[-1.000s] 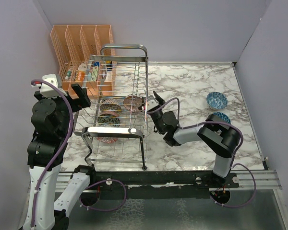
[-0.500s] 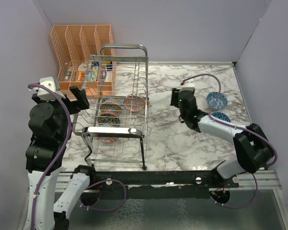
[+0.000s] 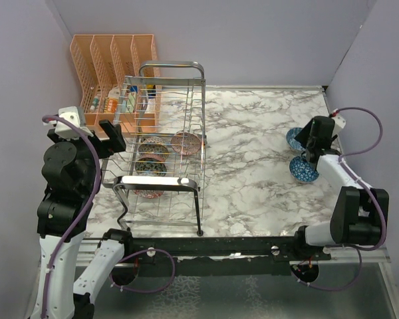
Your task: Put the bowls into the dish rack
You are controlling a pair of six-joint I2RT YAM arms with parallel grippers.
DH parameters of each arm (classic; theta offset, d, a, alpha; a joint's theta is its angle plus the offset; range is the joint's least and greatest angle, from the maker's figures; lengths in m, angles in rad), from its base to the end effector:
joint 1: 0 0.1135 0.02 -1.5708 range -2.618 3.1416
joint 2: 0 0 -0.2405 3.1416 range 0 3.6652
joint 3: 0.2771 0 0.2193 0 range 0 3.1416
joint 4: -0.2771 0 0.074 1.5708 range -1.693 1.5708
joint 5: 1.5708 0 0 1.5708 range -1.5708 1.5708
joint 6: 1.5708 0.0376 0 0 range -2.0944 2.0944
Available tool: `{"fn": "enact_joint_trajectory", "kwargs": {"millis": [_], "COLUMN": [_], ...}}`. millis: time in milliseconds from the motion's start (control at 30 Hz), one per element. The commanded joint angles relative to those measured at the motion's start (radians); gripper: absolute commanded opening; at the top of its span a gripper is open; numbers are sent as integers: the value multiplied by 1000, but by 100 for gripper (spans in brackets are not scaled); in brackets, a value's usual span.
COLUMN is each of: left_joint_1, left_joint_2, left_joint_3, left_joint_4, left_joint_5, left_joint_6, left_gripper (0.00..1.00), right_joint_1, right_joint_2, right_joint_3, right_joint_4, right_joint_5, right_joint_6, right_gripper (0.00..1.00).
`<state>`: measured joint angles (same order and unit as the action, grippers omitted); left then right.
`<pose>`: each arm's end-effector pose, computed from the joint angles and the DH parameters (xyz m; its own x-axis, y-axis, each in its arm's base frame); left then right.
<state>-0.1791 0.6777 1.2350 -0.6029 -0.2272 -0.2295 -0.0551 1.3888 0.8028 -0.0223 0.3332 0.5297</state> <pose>0.0905 -0.0078 0.4217 -0.0328 -0.2193 -0.9751 -0.0568 0.9745 -0.2172 0.2742 -0.0274 0.2208 -0.3307 0.4965 -0.8026 0.5645 0.7856 0.2533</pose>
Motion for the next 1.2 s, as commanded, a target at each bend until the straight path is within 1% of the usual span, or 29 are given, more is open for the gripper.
{"fn": "enact_joint_trajectory", "kwargs": {"millis": [0,67,167,300,467,633,700,867,933,967,1033,1167], "left_joint_1": [-8,-8,-8,-8,-8,-8,-8,-8,-8,-8,-8,-8], "left_joint_2": [3,7,9,12,18,20,24,28,27,25,25,21], "left_joint_3": [-22,-25,-24,-25,-29,-32,-34,-31,-30,-29,-26,-23], "left_joint_4": [21,24,25,26,28,30,31,34,33,31,29,29], "left_joint_5": [12,14,12,8,3,-3,-3,-1,-1,-1,1,5], "left_joint_6": [0,1,0,1,3,7,7,8,6,3,2,-4], "left_gripper": [99,99,99,99,99,99,99,99,99,99,99,99], "right_joint_1": [-128,-177,-207,-212,-214,-215,-215,-215,-215,-215,-215,-196], "right_joint_2": [19,62,133,189,255,294,309,310,293,248,212,79], "right_joint_3": [-6,-4,18,29,71,71,71,69,61,40,20,-37], "right_joint_4": [-23,-13,-20,15,20,41,46,62,80,109,141,233], "right_joint_5": [-152,-208,-245,-266,-288,-284,-283,-280,-288,-291,-303,-351], "right_joint_6": [77,103,120,119,122,131,130,126,120,102,85,49], "right_gripper": [60,60,60,59,59,54,49,29,17,1,1,1]}}
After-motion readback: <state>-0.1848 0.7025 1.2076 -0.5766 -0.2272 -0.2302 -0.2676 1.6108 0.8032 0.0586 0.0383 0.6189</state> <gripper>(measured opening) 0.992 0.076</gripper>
